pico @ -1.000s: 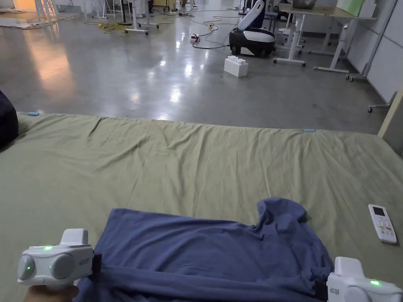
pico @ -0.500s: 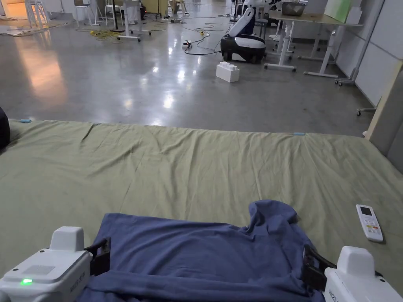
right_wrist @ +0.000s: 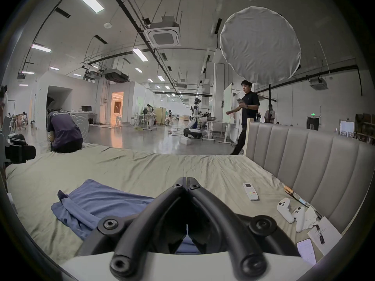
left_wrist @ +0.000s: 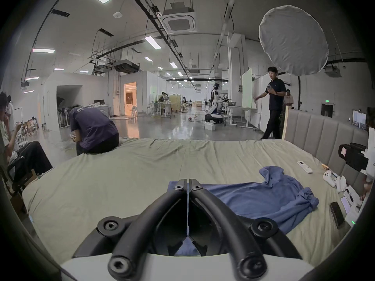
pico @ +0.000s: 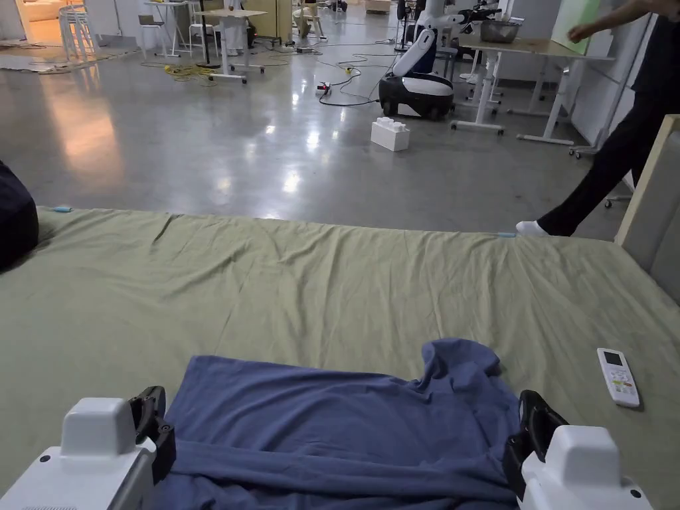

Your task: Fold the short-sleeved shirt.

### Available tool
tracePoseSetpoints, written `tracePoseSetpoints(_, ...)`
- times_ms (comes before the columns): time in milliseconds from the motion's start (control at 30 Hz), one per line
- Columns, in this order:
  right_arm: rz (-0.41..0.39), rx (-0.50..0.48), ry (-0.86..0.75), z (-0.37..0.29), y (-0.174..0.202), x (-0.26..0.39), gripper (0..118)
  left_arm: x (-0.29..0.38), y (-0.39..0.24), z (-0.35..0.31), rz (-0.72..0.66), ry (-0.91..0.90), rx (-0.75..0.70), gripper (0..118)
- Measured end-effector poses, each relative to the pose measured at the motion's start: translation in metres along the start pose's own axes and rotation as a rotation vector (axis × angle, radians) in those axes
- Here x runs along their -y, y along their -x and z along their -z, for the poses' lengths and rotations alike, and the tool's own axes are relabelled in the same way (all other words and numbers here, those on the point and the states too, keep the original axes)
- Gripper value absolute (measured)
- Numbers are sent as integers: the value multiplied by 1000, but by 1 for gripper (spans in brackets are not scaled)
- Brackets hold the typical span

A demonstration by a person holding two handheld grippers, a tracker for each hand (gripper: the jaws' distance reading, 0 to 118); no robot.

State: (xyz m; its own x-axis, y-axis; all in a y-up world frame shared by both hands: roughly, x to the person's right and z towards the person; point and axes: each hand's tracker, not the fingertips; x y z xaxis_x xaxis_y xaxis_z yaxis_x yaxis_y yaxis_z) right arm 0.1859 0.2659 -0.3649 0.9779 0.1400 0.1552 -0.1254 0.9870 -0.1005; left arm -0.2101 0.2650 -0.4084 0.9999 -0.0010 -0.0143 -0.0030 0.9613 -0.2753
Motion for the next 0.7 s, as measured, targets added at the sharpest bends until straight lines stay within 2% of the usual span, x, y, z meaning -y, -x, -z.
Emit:
tracePoseSetpoints(200, 1, -8, 31, 0, -2, 8, 0, 20, 38, 23, -69, 173, -20, 0)
tracePoseSetpoints(400, -2, 5, 91, 4, -8, 22, 0, 52, 67, 87, -104, 493, 21, 1)
tracePoseSetpoints(433, -1, 7, 101, 4, -11, 24, 0, 56, 63, 95, -99, 538, 13, 4)
tracePoseSetpoints(467, 4, 11, 116, 5, -14, 28, 0, 61, 63, 106, -97, 576, 8, 13)
tracePoseSetpoints(567, 3, 33, 145, 4, -23, 36, 0, 76, 64, 138, -104, 671, 22, 60)
tracePoseSetpoints(600, 6, 43, 160, 4, -27, 39, 0, 80, 63, 148, -96, 695, 21, 69)
tracePoseSetpoints(700, 24, 68, 212, 4, -40, 51, 0, 92, 57, 173, -71, 728, -5, 69)
